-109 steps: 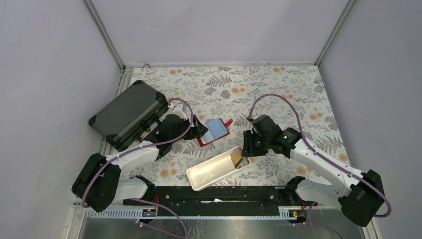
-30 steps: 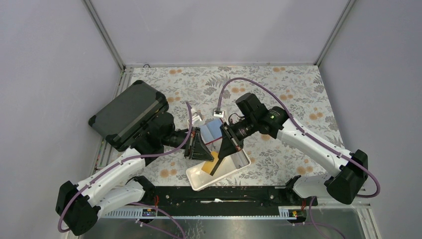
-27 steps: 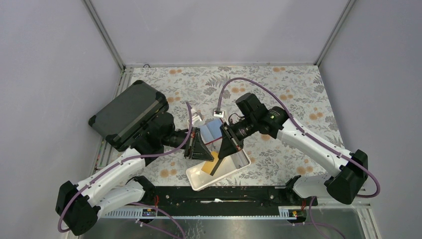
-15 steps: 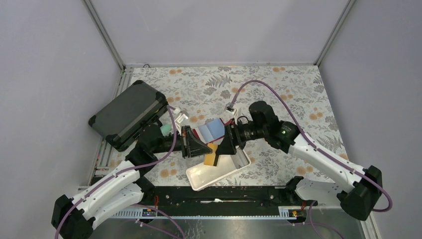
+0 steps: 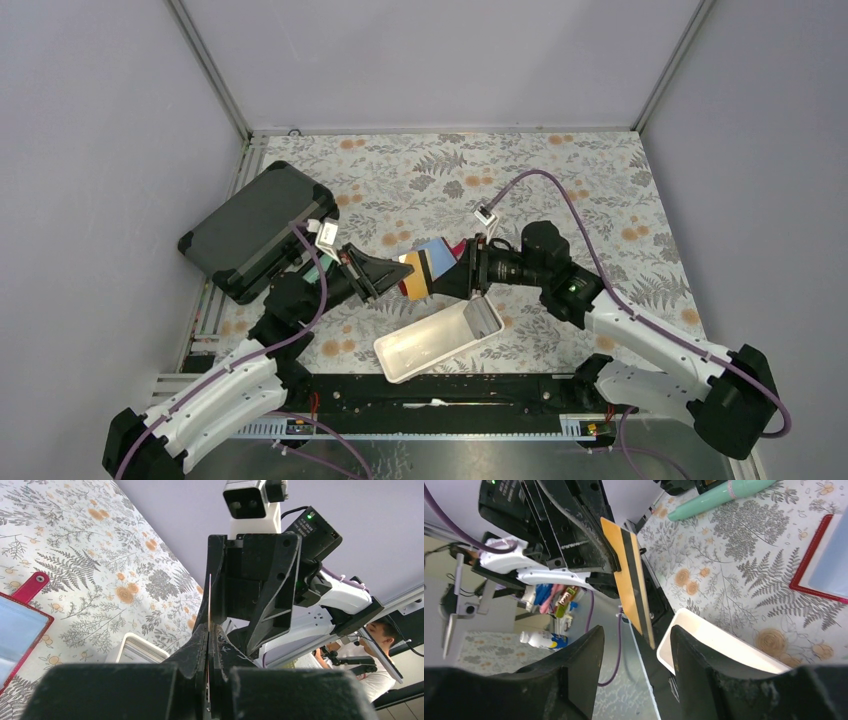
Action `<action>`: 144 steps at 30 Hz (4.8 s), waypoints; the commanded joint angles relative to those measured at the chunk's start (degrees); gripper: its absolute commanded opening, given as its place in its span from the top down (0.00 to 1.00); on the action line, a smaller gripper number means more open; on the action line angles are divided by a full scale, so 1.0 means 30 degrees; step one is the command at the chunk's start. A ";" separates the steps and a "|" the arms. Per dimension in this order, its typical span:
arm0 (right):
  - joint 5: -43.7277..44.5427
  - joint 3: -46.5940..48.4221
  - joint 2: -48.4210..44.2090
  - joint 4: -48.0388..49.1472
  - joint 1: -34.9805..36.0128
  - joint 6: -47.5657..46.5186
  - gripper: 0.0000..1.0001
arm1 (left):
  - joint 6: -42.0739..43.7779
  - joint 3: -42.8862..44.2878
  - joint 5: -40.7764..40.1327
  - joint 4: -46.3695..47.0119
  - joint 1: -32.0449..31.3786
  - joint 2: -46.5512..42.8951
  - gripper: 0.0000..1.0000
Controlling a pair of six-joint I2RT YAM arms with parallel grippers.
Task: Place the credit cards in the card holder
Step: Insert the credit card into the card holder.
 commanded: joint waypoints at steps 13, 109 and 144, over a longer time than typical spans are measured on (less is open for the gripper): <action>-0.0807 0.0105 0.1728 0.5390 -0.0086 0.1659 0.85 | -0.1242 -0.0362 -0.0317 0.2063 0.0088 -0.0358 1.00; 0.2114 0.9626 1.8687 -0.6525 -0.3794 -0.6509 1.00 | 0.3163 0.4211 -0.5504 -0.5854 0.3899 1.7915 0.87; 0.2599 0.8605 1.8391 -0.6314 -0.3802 -0.5791 1.00 | 0.1883 0.3959 -0.5043 -0.6013 0.3905 1.3743 0.75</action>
